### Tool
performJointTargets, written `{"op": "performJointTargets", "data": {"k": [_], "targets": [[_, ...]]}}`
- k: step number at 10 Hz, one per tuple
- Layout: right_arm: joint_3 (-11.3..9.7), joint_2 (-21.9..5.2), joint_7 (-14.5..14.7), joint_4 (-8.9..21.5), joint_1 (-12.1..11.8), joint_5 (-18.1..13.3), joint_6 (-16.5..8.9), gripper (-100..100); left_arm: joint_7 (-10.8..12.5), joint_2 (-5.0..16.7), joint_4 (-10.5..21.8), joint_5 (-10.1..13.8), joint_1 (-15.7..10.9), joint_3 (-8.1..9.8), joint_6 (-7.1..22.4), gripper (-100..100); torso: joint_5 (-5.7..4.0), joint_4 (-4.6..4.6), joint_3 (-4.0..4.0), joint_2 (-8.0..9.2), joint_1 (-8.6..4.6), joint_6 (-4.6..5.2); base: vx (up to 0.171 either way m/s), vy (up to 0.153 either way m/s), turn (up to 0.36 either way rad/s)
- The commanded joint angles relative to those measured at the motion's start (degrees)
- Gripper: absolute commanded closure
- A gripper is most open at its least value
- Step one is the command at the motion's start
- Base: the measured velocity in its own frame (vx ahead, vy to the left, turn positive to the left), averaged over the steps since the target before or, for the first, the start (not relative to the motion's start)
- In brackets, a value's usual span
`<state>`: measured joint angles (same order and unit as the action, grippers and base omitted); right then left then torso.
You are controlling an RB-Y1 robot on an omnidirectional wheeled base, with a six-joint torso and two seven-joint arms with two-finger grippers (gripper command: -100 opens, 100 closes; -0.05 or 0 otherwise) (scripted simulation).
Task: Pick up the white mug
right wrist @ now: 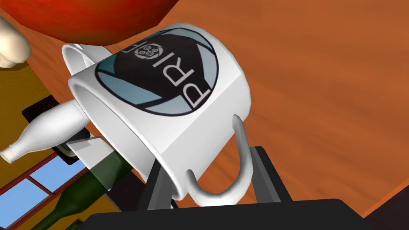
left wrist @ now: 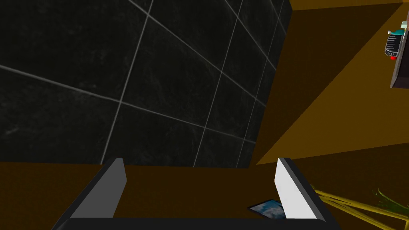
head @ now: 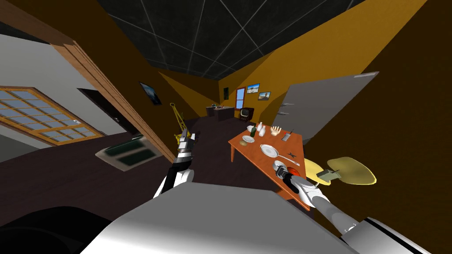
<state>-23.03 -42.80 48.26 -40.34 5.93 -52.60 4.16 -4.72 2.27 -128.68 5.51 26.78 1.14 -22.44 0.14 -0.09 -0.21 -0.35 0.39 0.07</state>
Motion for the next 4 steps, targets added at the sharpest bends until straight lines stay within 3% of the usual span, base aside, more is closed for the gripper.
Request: {"op": "performJointTargets", "data": {"k": [1,2,3,4], "targets": [[-0.27,-1.23,0.55,-2.10,-0.83,-0.36,1.72,100,0.00,0.00,0.00,0.00,0.00,0.00,0.00,0,0.00,0.00,0.00,0.00,0.00,0.00,0.089,0.117,-0.294],[-0.39,-1.63,0.68,-2.78,-1.11,-0.46,2.16,100,0.00,0.00,0.00,0.00,0.00,0.00,0.00,0,0.02,0.01,0.01,0.01,0.09,-0.01,0.080,0.096,-0.217],[-1.37,-1.76,-0.16,-2.75,-0.91,-0.15,1.23,100,0.00,0.00,0.00,0.00,-0.01,0.00,0.00,0,0.01,0.02,0.02,0.03,0.04,-0.06,0.030,0.038,-0.038],[-1.54,-1.85,-0.32,-2.95,-1.00,-0.14,1.23,0,0.00,0.00,0.00,0.00,-0.02,0.00,0.00,0,-0.03,0.05,0.08,0.12,-0.16,-0.11,0.005,0.009,0.007]]}}
